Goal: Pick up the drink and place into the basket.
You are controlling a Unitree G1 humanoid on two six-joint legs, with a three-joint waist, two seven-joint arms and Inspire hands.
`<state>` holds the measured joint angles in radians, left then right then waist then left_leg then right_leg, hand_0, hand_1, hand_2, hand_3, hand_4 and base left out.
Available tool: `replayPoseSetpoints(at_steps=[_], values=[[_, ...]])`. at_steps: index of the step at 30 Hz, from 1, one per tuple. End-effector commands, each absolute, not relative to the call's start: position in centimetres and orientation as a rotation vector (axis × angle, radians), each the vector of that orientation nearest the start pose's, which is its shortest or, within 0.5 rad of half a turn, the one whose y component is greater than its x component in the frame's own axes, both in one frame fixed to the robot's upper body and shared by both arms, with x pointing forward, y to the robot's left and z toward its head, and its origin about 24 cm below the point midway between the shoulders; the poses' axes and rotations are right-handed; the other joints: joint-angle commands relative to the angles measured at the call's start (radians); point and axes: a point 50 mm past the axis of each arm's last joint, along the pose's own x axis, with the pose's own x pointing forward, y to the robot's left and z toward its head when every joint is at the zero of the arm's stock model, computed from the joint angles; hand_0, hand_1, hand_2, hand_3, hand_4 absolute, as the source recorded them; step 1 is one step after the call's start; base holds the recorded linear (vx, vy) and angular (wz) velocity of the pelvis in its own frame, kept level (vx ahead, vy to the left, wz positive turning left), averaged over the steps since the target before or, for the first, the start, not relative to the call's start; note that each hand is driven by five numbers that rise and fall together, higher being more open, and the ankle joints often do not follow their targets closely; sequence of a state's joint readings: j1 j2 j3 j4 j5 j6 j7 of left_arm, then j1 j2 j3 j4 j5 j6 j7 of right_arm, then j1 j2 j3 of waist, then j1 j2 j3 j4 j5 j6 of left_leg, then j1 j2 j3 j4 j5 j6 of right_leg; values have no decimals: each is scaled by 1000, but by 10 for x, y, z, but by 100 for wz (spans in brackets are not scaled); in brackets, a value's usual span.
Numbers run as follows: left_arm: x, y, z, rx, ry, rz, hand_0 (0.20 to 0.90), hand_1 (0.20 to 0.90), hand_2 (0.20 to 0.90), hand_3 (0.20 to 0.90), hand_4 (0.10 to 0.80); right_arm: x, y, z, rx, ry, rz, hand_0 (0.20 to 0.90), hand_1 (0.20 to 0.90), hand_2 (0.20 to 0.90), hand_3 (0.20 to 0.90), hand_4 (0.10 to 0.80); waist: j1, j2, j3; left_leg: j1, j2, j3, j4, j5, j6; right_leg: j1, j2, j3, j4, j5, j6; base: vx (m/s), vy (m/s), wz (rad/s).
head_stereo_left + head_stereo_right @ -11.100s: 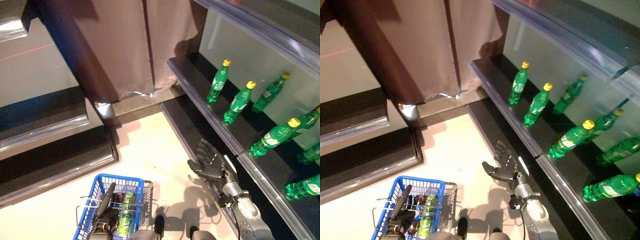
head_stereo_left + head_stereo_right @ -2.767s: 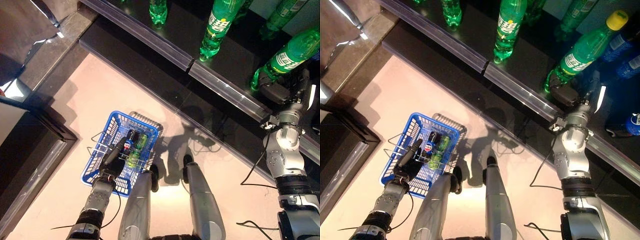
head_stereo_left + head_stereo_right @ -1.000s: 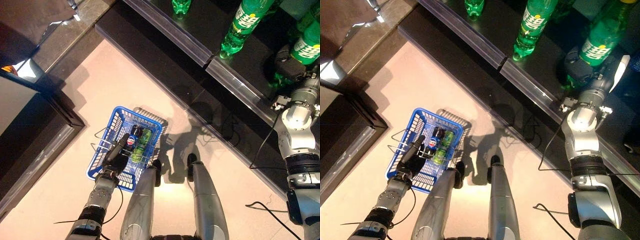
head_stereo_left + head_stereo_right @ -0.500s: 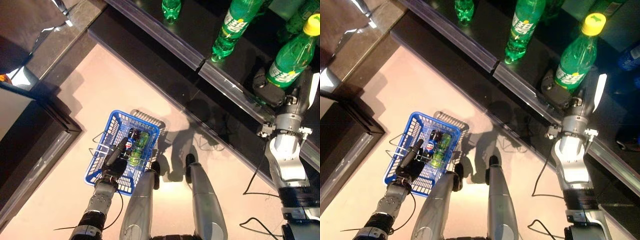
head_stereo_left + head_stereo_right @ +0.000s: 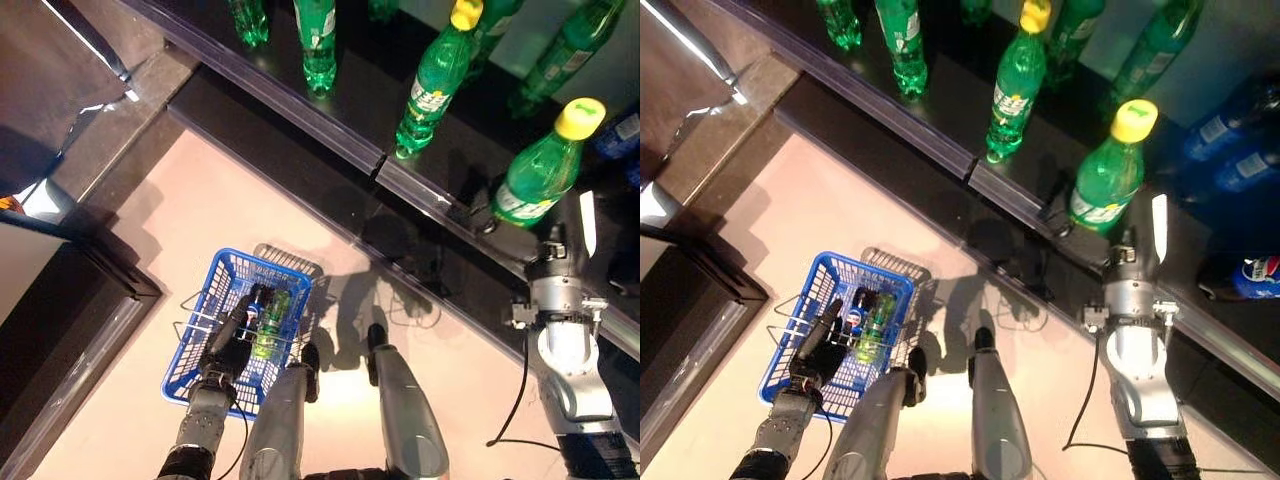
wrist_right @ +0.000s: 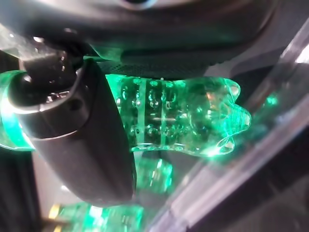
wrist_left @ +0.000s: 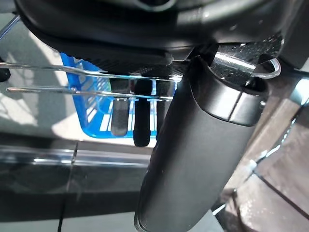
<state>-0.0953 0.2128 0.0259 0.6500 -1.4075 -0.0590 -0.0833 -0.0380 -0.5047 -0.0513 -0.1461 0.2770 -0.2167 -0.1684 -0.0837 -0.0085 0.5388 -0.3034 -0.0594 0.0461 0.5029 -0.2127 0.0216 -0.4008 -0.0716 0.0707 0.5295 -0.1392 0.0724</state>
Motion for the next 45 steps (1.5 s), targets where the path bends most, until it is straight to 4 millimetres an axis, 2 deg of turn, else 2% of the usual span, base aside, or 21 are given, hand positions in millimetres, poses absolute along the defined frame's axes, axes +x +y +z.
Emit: replayPoseSetpoints(at_steps=[1,9,10,16,21,27,34,42,45], values=[[244,243,-5,-1127,-82,205,300,300,300,200,100,232,-222,190,-126,-762,14,300,300,300,200,100,23,-32,-173,50,-78,-16,-86,39,51,70,55,-12,-214,136,10,79,3,-1],[235,237,-9,-1019,-33,191,300,300,300,200,100,232,-211,134,-20,-487,143,300,300,300,200,100,50,-34,-261,219,-77,-52,-273,93,33,263,49,-47,-380,160,20,78,4,7],[235,235,-8,-990,-23,175,300,300,300,200,100,231,-207,121,16,-426,160,300,300,300,200,100,56,-30,-285,256,-74,-58,-319,104,27,305,50,-57,-415,161,22,87,20,23],[237,223,-3,-978,-15,97,300,300,300,200,100,228,-182,73,113,-185,233,300,300,300,200,100,73,-15,-346,340,-59,-64,-442,142,6,398,49,-102,-507,169,21,13,37,25],[240,210,3,-976,-14,18,300,300,300,200,100,222,-161,39,95,-7,331,300,300,300,200,100,91,-4,-383,377,-51,-65,-503,164,-7,451,47,-138,-566,176,17,-12,63,24],[247,193,19,-923,6,-131,300,300,300,200,100,223,-147,16,58,126,415,300,300,300,200,100,122,8,-405,401,-46,-72,-529,174,-17,495,38,-188,-606,178,12,-19,84,33],[264,166,56,-843,17,-396,300,300,300,200,100,241,-126,-3,43,198,395,300,300,300,200,100,193,29,-445,427,-41,-102,-574,196,-31,538,19,-273,-617,165,10,-13,77,27],[270,129,87,-798,67,-677,300,300,300,200,100,260,-106,-12,4,242,393,300,300,300,200,100,264,31,-483,433,-42,-126,-585,199,-35,563,-1,-346,-616,157,13,-16,42,37],[266,106,102,-781,88,-824,300,300,300,200,100,275,-93,-9,0,260,394,300,300,300,200,100,302,27,-492,434,-46,-144,-580,198,-33,573,-12,-376,-609,155,13,5,31,55]])
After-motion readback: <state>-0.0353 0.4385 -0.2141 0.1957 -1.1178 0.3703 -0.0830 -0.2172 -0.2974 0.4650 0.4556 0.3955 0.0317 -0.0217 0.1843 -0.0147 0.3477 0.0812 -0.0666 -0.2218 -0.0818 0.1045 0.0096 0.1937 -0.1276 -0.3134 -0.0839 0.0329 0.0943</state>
